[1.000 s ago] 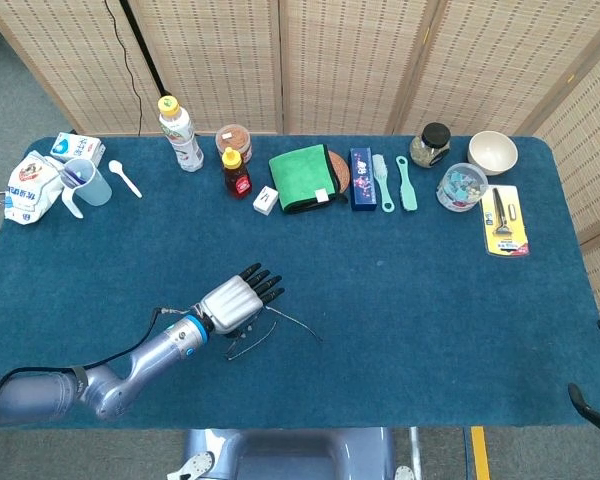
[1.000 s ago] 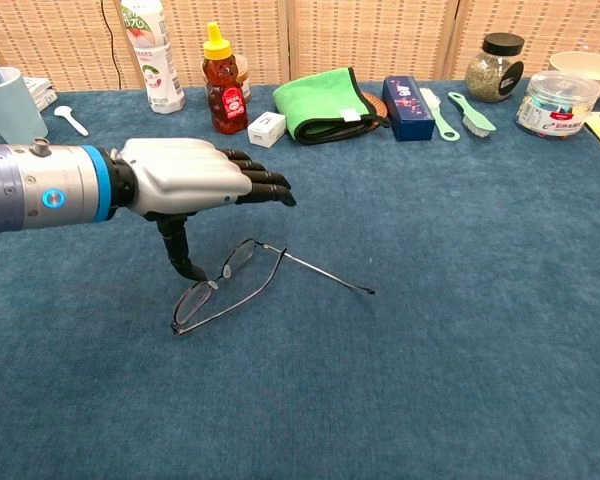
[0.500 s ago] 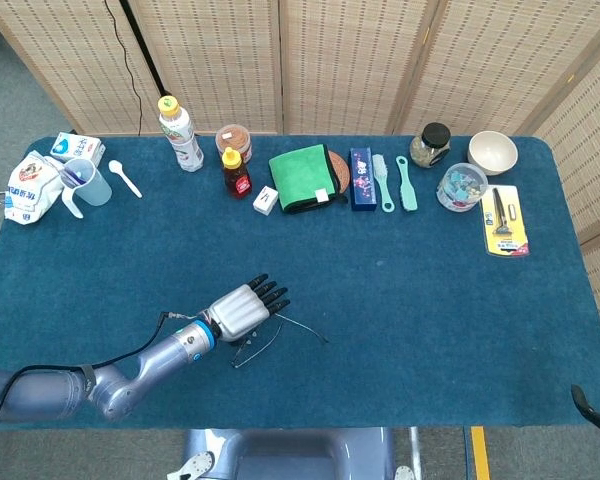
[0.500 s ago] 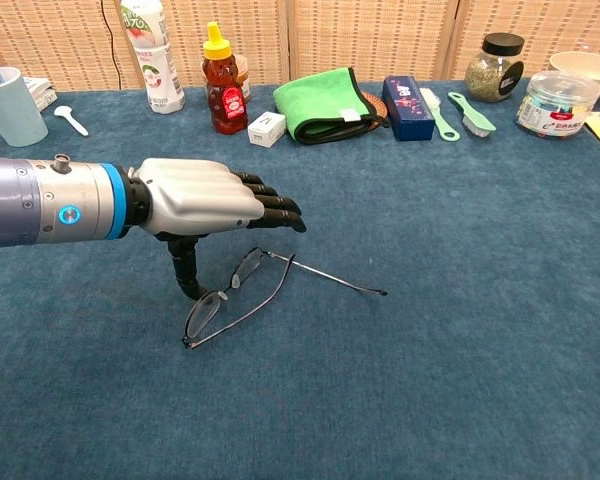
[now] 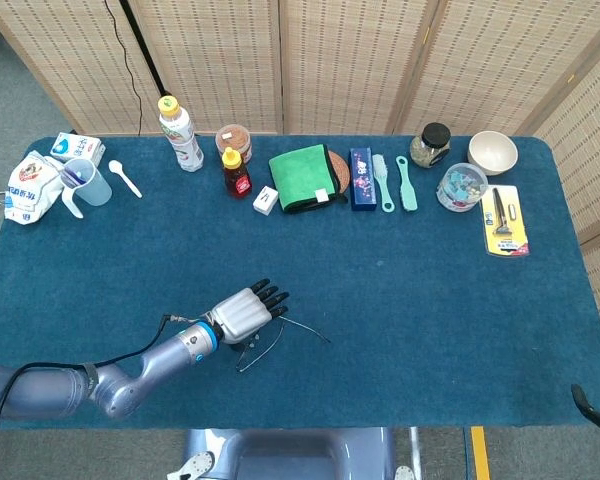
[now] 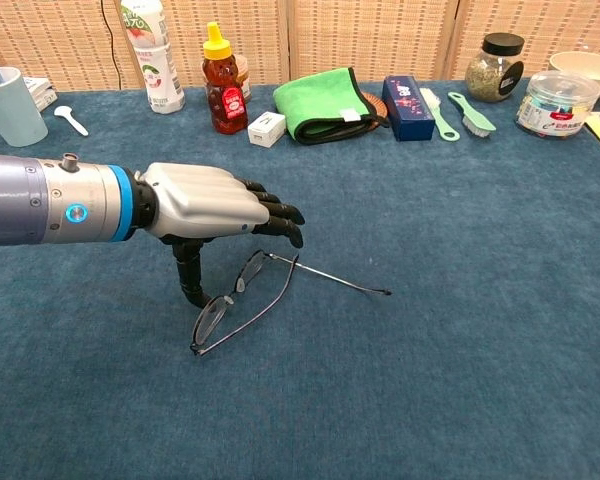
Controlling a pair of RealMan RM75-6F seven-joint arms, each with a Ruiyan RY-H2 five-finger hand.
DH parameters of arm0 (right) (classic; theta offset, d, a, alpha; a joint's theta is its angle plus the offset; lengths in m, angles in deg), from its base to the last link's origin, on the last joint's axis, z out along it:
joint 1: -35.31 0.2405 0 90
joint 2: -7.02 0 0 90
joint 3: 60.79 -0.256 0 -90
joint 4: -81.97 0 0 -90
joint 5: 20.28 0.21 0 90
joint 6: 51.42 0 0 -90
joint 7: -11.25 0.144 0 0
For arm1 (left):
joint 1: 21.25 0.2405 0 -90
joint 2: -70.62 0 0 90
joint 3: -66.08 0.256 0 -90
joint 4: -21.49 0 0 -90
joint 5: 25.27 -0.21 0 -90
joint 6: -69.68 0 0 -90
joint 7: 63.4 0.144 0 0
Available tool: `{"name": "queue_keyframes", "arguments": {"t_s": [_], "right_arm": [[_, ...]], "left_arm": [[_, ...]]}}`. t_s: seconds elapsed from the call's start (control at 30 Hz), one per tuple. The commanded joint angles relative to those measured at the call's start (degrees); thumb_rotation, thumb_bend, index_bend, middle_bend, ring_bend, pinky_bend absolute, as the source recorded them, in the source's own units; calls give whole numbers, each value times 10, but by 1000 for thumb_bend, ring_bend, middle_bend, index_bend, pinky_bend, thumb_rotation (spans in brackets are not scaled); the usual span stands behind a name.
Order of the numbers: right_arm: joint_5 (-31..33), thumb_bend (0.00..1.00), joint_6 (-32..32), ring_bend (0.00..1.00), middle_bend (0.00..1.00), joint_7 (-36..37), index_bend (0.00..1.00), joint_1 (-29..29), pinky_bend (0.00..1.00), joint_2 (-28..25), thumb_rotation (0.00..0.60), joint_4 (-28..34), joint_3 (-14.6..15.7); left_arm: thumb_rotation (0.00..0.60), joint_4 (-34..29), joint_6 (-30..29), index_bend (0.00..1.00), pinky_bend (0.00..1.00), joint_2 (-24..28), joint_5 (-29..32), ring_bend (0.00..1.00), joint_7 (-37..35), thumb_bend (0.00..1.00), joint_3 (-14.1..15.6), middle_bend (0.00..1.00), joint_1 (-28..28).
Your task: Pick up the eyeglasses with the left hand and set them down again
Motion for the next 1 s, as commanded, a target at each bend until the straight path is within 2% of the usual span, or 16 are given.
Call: {"name": "queue_keyframes", "arguments": {"t_s": [0.03, 0.47, 0.67, 0.8, 0.93, 1.0], "right_arm": [[0, 305, -2, 3, 0, 0, 76, -1, 86, -1, 600, 1, 0], [0, 304, -3, 4, 0, 0, 76, -3, 90, -2, 600, 3, 0], [-1, 304, -2, 3, 0, -2, 77, -3, 92, -3, 600, 5, 1], [-2, 304, -5, 4, 0, -3, 77, -5, 92, -5, 600, 6, 1], [-3, 304, -5, 4, 0, -2, 76, -6, 92, -6, 600, 7, 1], [-3, 304, -6, 3, 0, -2, 76, -6, 92, -6, 600, 7, 1]], "left_arm": [[519, 6, 2, 161, 0, -8, 9, 0, -4, 145, -2, 0, -4], [519, 4, -11, 334, 0, -12, 9, 0, -3, 145, 14, 0, -6], [520, 0, -22, 362, 0, -9, 5, 0, -7, 146, 16, 0, -2], [520, -5, -24, 311, 0, -7, 1, 0, -12, 145, 17, 0, 0], [520, -16, -27, 158, 0, 2, -5, 0, -16, 146, 20, 0, 2], [516, -24, -25, 120, 0, 8, -12, 0, -18, 146, 23, 0, 2]]}}
